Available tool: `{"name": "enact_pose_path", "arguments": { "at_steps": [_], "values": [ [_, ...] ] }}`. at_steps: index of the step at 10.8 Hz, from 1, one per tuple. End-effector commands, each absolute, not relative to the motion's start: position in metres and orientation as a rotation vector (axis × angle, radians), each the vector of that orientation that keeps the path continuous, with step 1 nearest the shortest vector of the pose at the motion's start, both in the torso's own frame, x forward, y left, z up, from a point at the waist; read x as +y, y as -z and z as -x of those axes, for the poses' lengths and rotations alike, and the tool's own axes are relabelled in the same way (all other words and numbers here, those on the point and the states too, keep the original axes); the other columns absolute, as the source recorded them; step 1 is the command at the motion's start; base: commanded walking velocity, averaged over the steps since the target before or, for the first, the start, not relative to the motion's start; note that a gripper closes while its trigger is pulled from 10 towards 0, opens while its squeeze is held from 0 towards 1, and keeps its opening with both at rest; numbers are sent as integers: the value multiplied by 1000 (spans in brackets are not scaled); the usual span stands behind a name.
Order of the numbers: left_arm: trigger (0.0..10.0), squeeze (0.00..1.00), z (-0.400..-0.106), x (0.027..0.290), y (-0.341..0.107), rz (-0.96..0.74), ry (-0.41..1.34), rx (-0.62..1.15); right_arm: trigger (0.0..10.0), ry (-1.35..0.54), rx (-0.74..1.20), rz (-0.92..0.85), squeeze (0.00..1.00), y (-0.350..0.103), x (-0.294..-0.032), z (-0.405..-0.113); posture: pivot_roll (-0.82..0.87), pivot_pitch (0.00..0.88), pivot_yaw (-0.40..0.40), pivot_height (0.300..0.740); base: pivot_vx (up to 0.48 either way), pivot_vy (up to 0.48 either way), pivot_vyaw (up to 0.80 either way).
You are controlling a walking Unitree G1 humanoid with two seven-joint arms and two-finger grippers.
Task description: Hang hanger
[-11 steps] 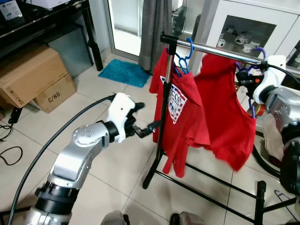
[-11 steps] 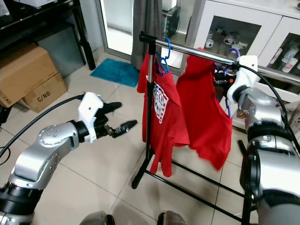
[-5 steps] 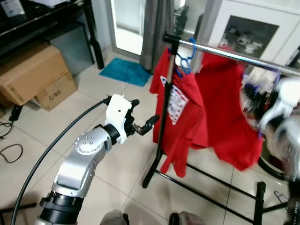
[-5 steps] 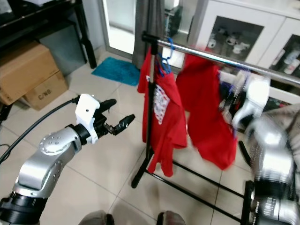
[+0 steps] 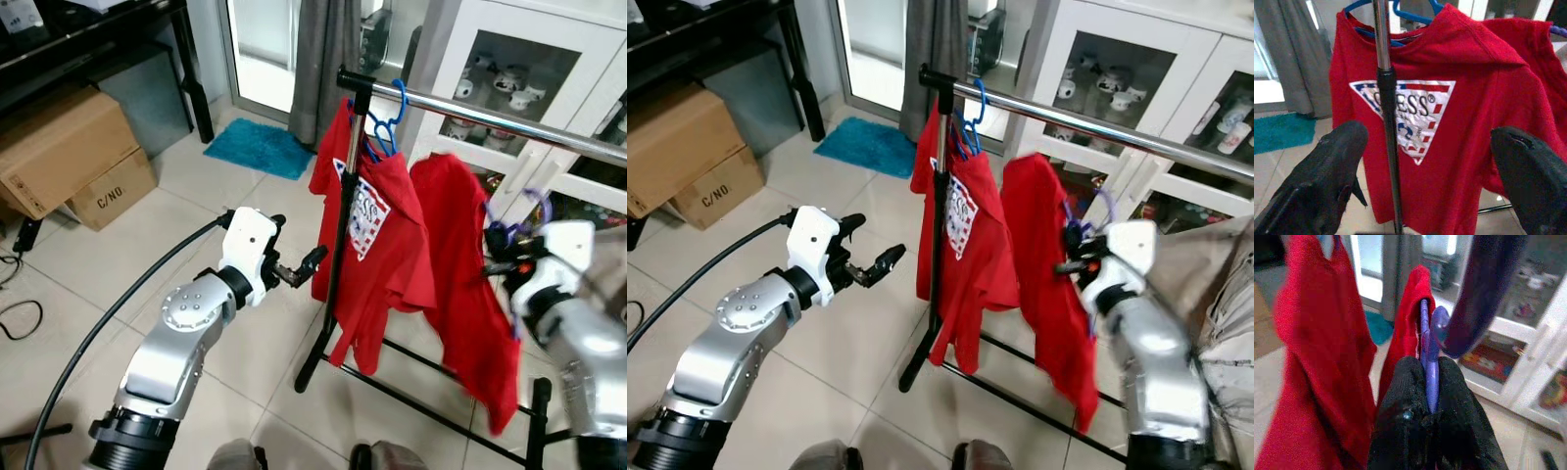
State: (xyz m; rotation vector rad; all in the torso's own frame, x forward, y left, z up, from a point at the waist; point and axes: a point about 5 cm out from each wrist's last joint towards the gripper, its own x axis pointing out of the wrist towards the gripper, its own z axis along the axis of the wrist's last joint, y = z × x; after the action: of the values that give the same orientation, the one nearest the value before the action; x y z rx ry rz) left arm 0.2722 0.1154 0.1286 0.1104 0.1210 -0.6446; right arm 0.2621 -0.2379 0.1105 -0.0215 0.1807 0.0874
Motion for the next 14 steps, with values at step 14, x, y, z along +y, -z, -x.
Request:
{"name": "enact_pose_path", "arguments": {
  "at_steps": [14],
  "values": [
    [10000, 0, -270, 113, -123, -103, 628, 137, 0, -8, 257, 10, 0, -100, -226, -259, -9, 0, -65, 740, -152, 0, 0]
  ]
}}
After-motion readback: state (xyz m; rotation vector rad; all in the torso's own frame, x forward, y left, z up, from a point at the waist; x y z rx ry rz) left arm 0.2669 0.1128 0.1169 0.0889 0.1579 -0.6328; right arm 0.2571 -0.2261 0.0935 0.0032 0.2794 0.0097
